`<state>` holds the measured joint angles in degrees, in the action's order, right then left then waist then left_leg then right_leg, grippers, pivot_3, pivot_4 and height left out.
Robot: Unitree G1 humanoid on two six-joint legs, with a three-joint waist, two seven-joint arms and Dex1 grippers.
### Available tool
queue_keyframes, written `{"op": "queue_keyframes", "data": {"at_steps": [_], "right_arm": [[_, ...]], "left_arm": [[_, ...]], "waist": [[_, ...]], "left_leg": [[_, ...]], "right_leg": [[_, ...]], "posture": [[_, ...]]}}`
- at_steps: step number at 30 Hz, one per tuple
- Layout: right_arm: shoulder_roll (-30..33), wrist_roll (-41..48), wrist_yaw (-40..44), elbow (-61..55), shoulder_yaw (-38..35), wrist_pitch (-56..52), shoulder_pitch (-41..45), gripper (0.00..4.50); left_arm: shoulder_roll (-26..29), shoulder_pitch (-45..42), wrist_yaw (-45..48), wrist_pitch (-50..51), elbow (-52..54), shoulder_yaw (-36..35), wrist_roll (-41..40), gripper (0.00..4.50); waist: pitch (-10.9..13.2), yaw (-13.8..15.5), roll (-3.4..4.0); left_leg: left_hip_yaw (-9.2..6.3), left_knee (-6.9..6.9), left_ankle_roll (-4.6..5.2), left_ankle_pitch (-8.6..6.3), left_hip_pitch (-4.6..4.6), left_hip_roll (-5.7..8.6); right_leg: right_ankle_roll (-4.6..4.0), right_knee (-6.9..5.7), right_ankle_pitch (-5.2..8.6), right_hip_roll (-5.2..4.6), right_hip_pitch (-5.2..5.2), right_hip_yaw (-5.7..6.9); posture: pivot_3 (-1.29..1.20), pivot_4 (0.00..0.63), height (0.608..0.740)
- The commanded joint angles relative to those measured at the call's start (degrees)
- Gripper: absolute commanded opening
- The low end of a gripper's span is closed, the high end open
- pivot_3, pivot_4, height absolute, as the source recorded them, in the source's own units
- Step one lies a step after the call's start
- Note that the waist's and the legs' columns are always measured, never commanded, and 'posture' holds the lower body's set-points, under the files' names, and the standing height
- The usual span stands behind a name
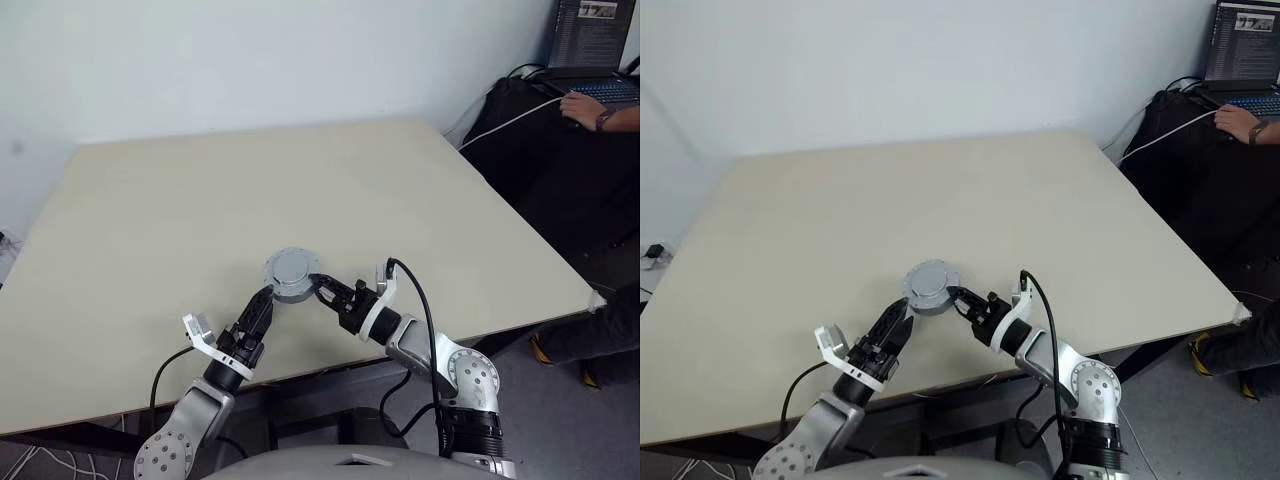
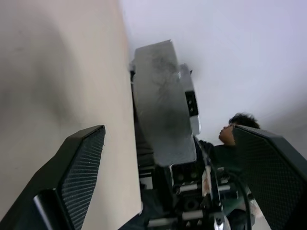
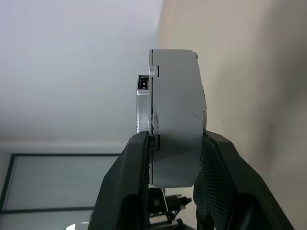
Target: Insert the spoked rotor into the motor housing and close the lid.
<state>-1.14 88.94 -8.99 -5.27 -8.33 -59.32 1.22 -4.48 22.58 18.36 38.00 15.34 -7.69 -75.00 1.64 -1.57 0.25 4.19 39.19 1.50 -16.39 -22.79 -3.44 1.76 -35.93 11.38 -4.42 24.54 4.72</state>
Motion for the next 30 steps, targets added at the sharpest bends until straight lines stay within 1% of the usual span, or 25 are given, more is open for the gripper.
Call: {"op": "queue_keyframes", "data": {"at_steps": [1,11,17,20,21,22,25,30], "right_arm": [[0.14,3.94,0.58,-3.94,0.99,0.06,0.71,1.22],[3.61,7.9,0.23,-5.33,5.32,-1.61,-0.49,1.22],[5.19,9.34,-0.26,-5.44,6.76,-0.59,-0.48,1.22],[5.69,9.63,-0.21,-5.14,7.06,-0.22,-0.33,1.22],[5.81,9.61,-0.21,-5.04,7.09,-0.09,-0.37,1.22],[5.94,9.49,-0.1,-4.84,7.05,0.0,-0.38,1.22],[6.19,9.15,0.06,-4.34,6.87,0.29,-0.43,1.22],[6.65,3.52,0.78,-5.16,7.15,1.96,-0.34,1.22]], "left_arm": [[-5.86,-1.7,-0.58,-1.12,-1.12,2.55,-1.95,4.47],[-5.43,-3.17,-0.04,-3.32,-3.28,4.28,-3.27,4.47],[-4.98,-3.42,0.54,-3.82,-3.25,5.14,-3.84,4.47],[-4.93,-3.49,0.49,-4.16,-3.37,5.29,-4.4,3.89],[-4.93,-3.39,0.6,-4.28,-3.17,5.29,-4.56,3.49],[-4.94,-3.31,0.61,-4.44,-3.02,5.26,-4.65,3.24],[-4.78,-3.12,0.52,-4.76,-2.7,5.39,-4.94,2.27],[-4.5,-2.67,0.21,-5.6,-2.13,5.78,-5.43,2.22]], "waist": [[0.0,0.03,0.0],[0.0,0.01,-0.01],[-0.02,0.09,-0.04],[-0.02,0.08,-0.04],[-0.02,0.08,-0.04],[-0.03,0.08,-0.04],[-0.02,0.07,-0.05],[-0.03,0.07,-0.05]], "left_leg": [[0.0,0.0,0.0,0.0,0.0,0.0],[0.01,0.0,0.0,0.0,0.0,0.0],[0.01,0.02,0.0,0.0,0.0,0.01],[0.01,0.02,0.0,0.0,0.0,0.01],[0.01,0.02,0.0,0.0,0.0,0.01],[0.01,0.02,0.0,0.0,0.0,0.01],[0.01,0.02,0.0,0.0,-0.01,0.0],[0.01,0.02,0.0,0.0,0.03,0.0]], "right_leg": [[0.0,0.0,0.0,0.0,0.0,0.0],[0.0,0.01,0.0,0.01,0.0,-0.01],[0.0,0.01,0.0,0.01,-0.02,-0.01],[0.01,0.01,0.0,0.01,-0.02,-0.01],[0.0,0.01,0.0,0.01,-0.02,-0.01],[0.0,0.01,0.0,0.01,-0.02,-0.01],[0.01,0.0,0.0,0.01,-0.01,-0.01],[0.01,0.0,0.0,0.02,-0.04,-0.01]], "posture": [[0.0,0.0,0.74],[0.0,0.0,0.74],[0.0,0.0,0.74],[0.0,0.0,0.74],[0.0,0.0,0.74],[0.0,0.0,0.74],[0.0,0.0,0.74],[0.0,0.0,0.74]]}}
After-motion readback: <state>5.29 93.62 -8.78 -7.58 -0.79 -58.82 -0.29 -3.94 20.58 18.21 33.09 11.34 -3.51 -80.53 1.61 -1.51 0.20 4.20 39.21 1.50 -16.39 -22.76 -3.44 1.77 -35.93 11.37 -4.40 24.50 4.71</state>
